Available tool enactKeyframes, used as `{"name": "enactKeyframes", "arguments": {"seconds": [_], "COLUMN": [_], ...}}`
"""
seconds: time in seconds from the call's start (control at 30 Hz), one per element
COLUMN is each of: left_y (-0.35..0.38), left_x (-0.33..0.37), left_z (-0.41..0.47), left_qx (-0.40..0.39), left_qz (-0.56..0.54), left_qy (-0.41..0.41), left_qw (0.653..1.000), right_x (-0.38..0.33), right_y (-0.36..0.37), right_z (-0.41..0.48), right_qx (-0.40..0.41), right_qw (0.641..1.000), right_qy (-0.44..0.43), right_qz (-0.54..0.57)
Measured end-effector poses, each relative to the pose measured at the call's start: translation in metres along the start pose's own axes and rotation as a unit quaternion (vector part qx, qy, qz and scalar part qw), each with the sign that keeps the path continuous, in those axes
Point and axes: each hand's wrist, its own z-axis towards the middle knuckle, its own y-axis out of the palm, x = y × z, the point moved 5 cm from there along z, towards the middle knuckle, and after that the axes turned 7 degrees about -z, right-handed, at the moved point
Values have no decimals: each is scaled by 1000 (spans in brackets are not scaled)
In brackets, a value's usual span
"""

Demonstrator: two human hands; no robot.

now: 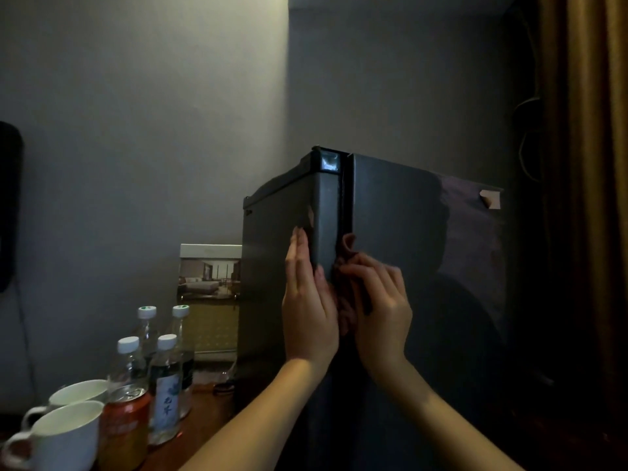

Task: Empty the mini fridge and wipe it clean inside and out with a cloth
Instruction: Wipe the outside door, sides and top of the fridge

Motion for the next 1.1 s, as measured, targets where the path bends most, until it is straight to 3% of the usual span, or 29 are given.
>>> {"name": "enactKeyframes", "arguments": {"seconds": [0.17,0.3,0.47,0.67,1.1], "left_y": [-6,-9,-9,-11,-33], "left_x": [-7,-11,-11,-11,-23], "left_z": [-27,-34,-34,-37,-113], "left_qx": [-45,-53,-61,-62,-133], "left_qz": [1,6,12,10,58], "left_qy": [1,-13,-4,2,-64], "left_qw": [999,999,998,998,987], "right_x": [6,4,-6,-1,0], "right_y": [-9,-20,-16,-14,-26], "right_z": [-42,-26,7,-31,-83], "right_qx": [-54,-72,-35,-19,-106], "right_qw": [997,994,999,1000,994], "right_qy": [-56,-83,13,-7,-23], "right_qz": [2,-20,-5,13,-18]}}
